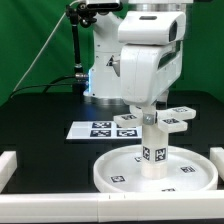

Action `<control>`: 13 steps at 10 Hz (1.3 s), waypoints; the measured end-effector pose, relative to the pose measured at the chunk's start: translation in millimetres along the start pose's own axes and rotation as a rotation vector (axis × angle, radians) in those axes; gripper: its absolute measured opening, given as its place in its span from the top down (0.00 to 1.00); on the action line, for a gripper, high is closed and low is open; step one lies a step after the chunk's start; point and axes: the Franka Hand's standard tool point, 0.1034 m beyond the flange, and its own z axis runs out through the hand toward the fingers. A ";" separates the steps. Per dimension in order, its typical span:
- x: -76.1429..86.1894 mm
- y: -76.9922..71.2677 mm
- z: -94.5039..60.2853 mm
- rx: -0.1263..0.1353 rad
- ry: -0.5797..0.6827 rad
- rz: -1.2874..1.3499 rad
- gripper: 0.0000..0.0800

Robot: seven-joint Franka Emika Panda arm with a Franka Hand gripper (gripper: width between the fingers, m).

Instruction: Assemble round table

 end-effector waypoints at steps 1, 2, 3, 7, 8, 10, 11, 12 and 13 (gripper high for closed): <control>-0.1 0.1 0.0 0.000 0.001 0.016 0.45; -0.1 -0.3 0.2 0.002 0.001 0.106 0.45; -1.1 0.1 0.2 0.004 0.002 0.219 0.45; 0.8 -2.6 0.3 0.015 0.019 0.674 0.45; 2.8 -2.7 0.2 0.010 0.024 0.753 0.45; 3.0 -2.5 0.1 0.011 0.024 0.850 0.45; 3.2 -2.5 0.0 0.013 0.024 0.910 0.45; 3.5 -2.6 0.0 0.015 0.024 1.016 0.45; 3.5 -2.6 -0.1 0.015 0.024 1.043 0.45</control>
Offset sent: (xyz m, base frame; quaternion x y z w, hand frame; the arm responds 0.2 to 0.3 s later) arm -0.0083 -0.0018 -0.0033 0.0241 0.0122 0.2204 0.9750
